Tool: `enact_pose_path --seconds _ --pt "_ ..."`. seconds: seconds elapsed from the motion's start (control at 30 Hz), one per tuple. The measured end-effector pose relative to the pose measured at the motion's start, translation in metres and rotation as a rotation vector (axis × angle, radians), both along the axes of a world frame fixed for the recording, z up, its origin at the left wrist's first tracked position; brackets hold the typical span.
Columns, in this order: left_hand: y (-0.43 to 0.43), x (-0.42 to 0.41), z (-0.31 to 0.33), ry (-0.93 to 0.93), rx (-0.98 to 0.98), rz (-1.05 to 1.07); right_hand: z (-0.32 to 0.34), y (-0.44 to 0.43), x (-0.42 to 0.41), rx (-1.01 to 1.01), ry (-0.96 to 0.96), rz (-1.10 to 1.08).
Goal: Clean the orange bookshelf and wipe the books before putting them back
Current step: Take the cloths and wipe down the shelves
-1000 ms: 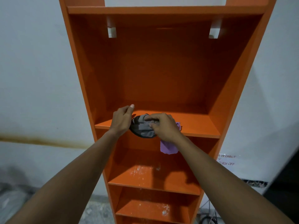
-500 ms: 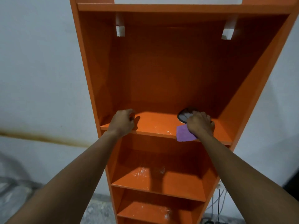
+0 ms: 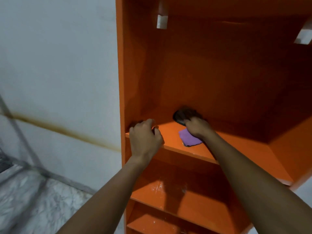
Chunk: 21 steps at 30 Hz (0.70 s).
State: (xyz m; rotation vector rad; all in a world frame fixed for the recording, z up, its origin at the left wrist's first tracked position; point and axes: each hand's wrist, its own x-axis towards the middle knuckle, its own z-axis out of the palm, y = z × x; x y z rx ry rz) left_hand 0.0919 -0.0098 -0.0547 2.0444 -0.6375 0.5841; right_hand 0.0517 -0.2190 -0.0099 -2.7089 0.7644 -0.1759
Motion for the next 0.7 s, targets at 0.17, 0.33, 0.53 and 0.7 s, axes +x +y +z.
enact_pose_path --seconds 0.17,0.33,0.53,0.7 --pt "0.026 0.01 -0.015 -0.116 0.029 -0.071 0.001 0.024 0.058 -0.015 -0.075 0.172" --pt "0.027 0.016 -0.017 -0.151 -0.012 -0.073 -0.001 0.051 0.113 -0.111 0.015 0.365" --pt "0.032 0.014 -0.016 -0.141 -0.019 -0.088 -0.006 0.06 0.12 -0.199 0.021 0.409" --pt "0.042 0.014 -0.012 -0.111 -0.158 -0.144 -0.008 0.077 0.074 -0.136 -0.088 0.498"
